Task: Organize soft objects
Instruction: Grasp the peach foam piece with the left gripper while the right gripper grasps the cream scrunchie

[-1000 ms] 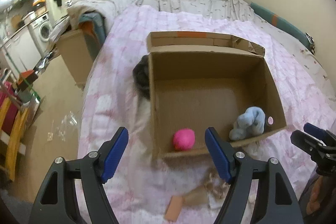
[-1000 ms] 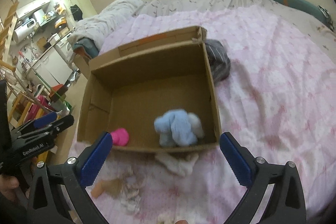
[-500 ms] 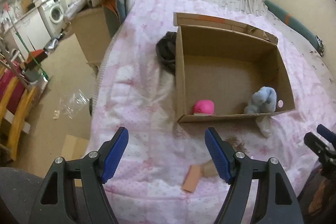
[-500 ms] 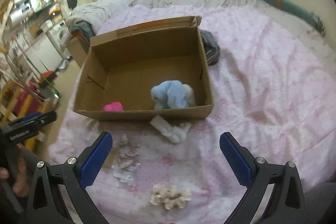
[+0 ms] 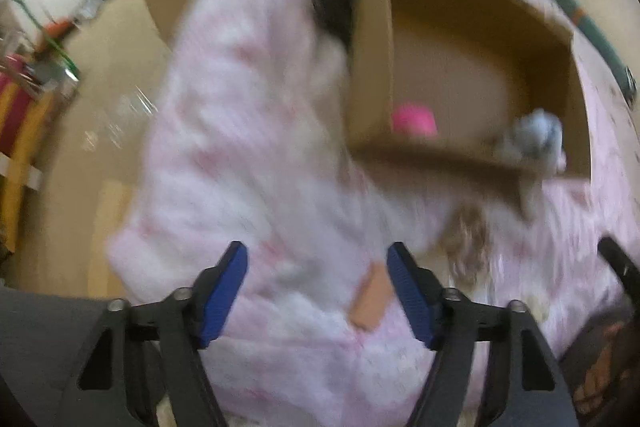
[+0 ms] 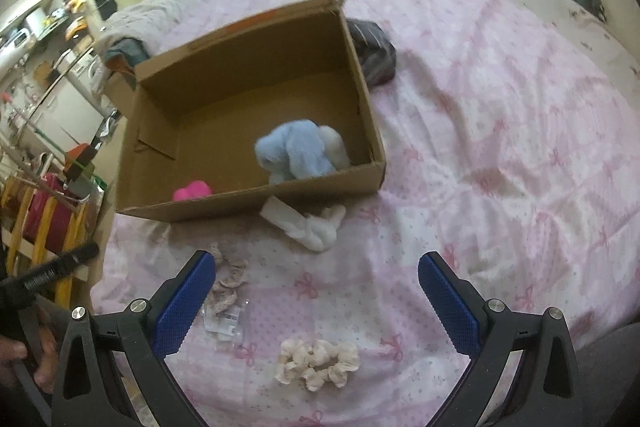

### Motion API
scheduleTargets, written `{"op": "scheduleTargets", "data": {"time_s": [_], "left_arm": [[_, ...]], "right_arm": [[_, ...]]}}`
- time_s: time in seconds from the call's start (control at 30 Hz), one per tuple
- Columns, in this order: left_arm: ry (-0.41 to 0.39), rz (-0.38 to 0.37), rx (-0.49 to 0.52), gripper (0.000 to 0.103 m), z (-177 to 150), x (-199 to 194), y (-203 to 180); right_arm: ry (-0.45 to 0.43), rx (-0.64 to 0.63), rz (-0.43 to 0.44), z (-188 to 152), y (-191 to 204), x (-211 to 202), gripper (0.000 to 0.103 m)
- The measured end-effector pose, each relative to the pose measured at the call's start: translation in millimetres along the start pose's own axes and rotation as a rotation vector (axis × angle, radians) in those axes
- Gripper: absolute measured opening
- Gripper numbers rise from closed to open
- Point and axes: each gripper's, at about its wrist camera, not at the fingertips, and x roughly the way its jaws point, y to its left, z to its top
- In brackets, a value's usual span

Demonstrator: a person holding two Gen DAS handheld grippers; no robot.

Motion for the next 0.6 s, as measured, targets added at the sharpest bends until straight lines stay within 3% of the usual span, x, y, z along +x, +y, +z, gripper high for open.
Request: {"op": "scheduleTargets", "data": {"time_s": [0.03,0.13,0.37,0.43,0.5,0.6], "left_arm": [[0.054,-0.018,0.010,0.052,-2,11,-3],[0.138,-0.032,0.064,0.049,-8,31,-17],[0.154,0.055,0.228,0.047,-17,48,-50],[0.166,0.085,0.233,0.028,-18,53,-50],[0.169,0.063,0.223,0.013,-15,53,-51],[0.146,0.059,0.236,0.007,-16,46,-51]], "right_arm": [[0.012,0.010,0.001,0,-1,2,0.103],[0.038,0.030,0.004,0,-4,9,0.103],[0.093,0.060,0.016,-1,-8,21,0.103],[0.102,0.056,0.009,-1,-7,23,0.103],[0.108,0.046,-0.009,-2,-6,25,0.103],[0.124,0.039,-0.019,-3,-5,29,0.103]]}}
